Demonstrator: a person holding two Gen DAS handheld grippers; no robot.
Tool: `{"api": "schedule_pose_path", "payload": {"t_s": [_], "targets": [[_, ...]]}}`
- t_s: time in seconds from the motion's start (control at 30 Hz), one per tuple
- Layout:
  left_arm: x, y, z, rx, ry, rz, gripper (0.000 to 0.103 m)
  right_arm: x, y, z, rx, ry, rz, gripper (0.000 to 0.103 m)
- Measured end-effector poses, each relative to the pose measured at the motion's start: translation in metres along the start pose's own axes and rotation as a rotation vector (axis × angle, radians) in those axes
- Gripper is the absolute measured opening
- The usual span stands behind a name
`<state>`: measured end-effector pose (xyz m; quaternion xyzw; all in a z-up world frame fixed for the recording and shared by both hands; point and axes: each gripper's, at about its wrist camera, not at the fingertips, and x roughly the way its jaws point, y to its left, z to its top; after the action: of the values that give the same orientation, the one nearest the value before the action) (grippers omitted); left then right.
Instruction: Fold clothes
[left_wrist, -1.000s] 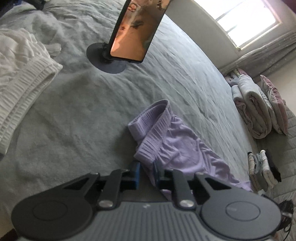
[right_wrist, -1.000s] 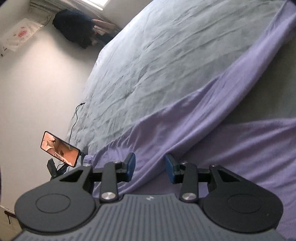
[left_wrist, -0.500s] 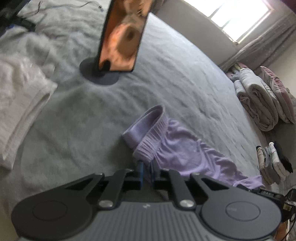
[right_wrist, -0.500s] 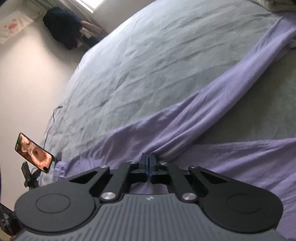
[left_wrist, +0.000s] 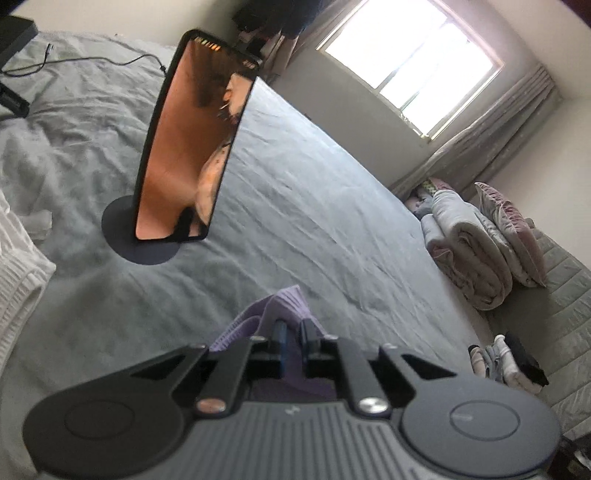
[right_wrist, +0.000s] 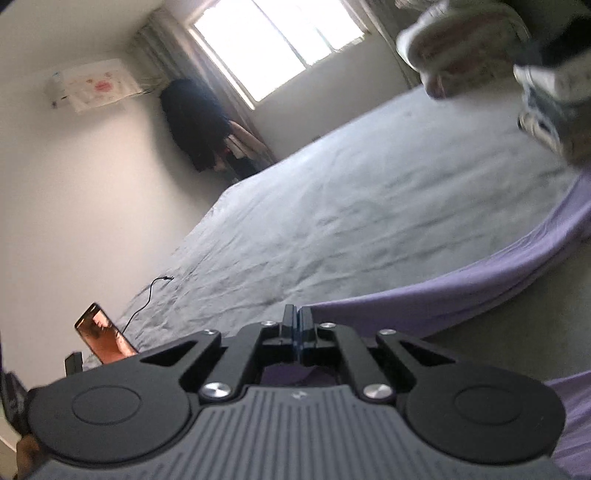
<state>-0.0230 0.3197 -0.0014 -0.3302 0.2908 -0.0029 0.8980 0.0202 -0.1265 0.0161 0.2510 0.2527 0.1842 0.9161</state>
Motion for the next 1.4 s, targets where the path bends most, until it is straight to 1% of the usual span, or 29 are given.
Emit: {"api": "schedule_pose_path", "payload": {"t_s": [0.13, 0.27, 0.33, 0.4, 0.47, 0.53, 0.57, 0.63, 0.67, 0.7, 0.73, 0.77, 0.83, 0.93, 1.0, 1.07, 1.1, 1.17, 1.2, 1.3, 1.4], "targets": [[0.003, 0.014, -0.001, 0.001, 0.057, 0.012, 0.007, -0.017, 0.018, -0.011, -0.145, 0.008, 0.010, 0.001], [0.003, 0.025, -0.005, 0.019, 0.093, 0.058, 0.007, -0.027, 0.033, -0.039, -0.305, 0.072, 0.019, 0.001], [0.003, 0.029, -0.006, 0.031, 0.106, 0.080, 0.007, -0.027, 0.038, -0.057, -0.374, 0.127, 0.019, 0.001], [0.001, 0.031, -0.009, 0.048, 0.140, 0.095, 0.006, -0.022, 0.038, -0.073, -0.423, 0.186, 0.010, 0.001], [-0.001, 0.032, -0.014, 0.078, 0.189, 0.126, 0.004, -0.018, 0.033, -0.087, -0.453, 0.262, -0.013, 0.001], [-0.002, 0.033, -0.019, 0.122, 0.234, 0.168, 0.004, -0.010, 0.024, -0.098, -0.452, 0.347, -0.042, 0.000], [-0.003, 0.033, -0.021, 0.149, 0.255, 0.191, 0.004, -0.008, 0.020, -0.102, -0.446, 0.371, -0.041, 0.000], [-0.006, 0.032, -0.021, 0.173, 0.261, 0.195, 0.004, -0.011, 0.016, -0.101, -0.454, 0.365, -0.018, 0.002], [-0.009, 0.032, -0.020, 0.170, 0.249, 0.194, 0.005, -0.013, 0.015, -0.098, -0.445, 0.370, -0.005, 0.005], [-0.013, 0.031, -0.018, 0.168, 0.236, 0.192, 0.006, -0.015, 0.014, -0.095, -0.435, 0.374, 0.008, 0.012], [-0.016, 0.031, -0.017, 0.165, 0.223, 0.190, 0.008, -0.017, 0.011, -0.091, -0.423, 0.372, 0.019, 0.013], [-0.018, 0.027, -0.015, 0.165, 0.205, 0.175, 0.008, -0.020, 0.009, -0.087, -0.420, 0.372, 0.022, 0.013], [-0.022, 0.021, -0.013, 0.165, 0.170, 0.144, 0.017, -0.023, 0.005, -0.081, -0.422, 0.358, 0.012, 0.013], [-0.027, 0.011, -0.009, 0.166, 0.117, 0.098, 0.025, -0.026, 0.001, -0.076, -0.407, 0.338, -0.008, 0.013], [-0.026, 0.001, -0.011, 0.175, 0.096, 0.072, 0.028, -0.027, -0.004, -0.071, -0.395, 0.323, -0.021, 0.013], [-0.024, -0.009, -0.013, 0.190, 0.074, 0.049, 0.034, -0.026, -0.008, -0.064, -0.386, 0.310, -0.033, 0.014], [-0.022, -0.014, -0.014, 0.198, 0.072, 0.031, 0.037, -0.025, -0.010, -0.061, -0.379, 0.305, -0.041, 0.015], [-0.018, -0.024, -0.018, 0.215, 0.068, -0.005, 0.039, -0.021, -0.015, -0.053, -0.358, 0.297, -0.065, 0.024], [-0.014, -0.030, -0.021, 0.226, 0.077, -0.023, 0.042, -0.019, -0.018, -0.050, -0.344, 0.288, -0.079, 0.032], [0.002, -0.048, -0.033, 0.272, 0.114, -0.065, 0.044, -0.015, -0.029, -0.038, -0.311, 0.255, -0.115, 0.034], [0.020, -0.067, -0.047, 0.330, 0.154, -0.084, 0.045, -0.011, -0.039, -0.027, -0.288, 0.216, -0.158, 0.034]]}}
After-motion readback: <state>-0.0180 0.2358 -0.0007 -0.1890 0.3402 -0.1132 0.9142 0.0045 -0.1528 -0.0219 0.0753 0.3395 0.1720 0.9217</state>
